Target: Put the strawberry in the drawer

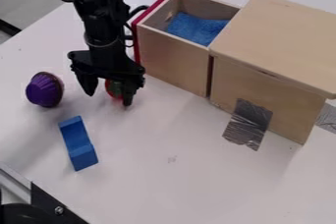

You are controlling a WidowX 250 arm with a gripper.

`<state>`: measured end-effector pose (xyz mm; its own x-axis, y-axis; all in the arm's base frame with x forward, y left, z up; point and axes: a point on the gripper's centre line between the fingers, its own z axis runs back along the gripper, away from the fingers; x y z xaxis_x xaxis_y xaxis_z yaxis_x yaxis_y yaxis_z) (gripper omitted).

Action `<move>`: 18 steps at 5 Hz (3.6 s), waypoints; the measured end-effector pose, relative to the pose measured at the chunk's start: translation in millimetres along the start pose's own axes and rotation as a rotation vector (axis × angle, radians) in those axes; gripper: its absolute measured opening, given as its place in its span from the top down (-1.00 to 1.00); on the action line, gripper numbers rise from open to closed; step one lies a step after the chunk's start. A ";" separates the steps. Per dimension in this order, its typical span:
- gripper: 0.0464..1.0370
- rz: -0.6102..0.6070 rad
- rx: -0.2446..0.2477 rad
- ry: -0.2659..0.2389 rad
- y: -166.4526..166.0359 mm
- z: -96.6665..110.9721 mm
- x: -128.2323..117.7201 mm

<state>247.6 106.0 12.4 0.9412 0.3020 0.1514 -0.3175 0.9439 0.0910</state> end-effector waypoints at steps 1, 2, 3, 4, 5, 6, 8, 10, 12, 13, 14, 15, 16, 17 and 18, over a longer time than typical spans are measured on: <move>-0.92 0.006 -0.025 0.001 -1.7 -1.0 1.5; -0.92 0.034 -0.061 -0.016 -6.9 2.4 9.1; -0.92 0.059 -0.092 -0.020 -11.9 6.2 14.8; -0.92 0.058 -0.094 -0.010 -12.5 5.1 17.5; -0.92 0.063 -0.082 0.008 -10.4 -4.9 16.1; -0.92 0.069 -0.071 0.024 -5.1 -10.2 13.5; -0.45 0.081 -0.058 0.026 -0.7 -12.8 9.4; -0.45 0.097 -0.065 0.012 -1.4 -0.4 7.7; -0.45 0.080 -0.106 -0.125 -15.7 73.7 29.5; -0.45 0.048 -0.110 -0.148 -24.2 101.9 38.3; -0.45 0.019 -0.170 -0.157 -42.1 119.1 53.9; -0.45 -0.044 -0.204 -0.115 -62.8 111.9 72.7; -0.45 -0.072 -0.204 -0.083 -70.8 95.1 85.7; -0.45 -0.081 -0.202 -0.076 -71.6 89.3 92.0; -0.45 -0.096 -0.195 -0.073 -71.7 84.5 92.6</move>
<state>347.8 55.1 103.1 0.9528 0.2063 0.2227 -0.1923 0.9778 -0.0827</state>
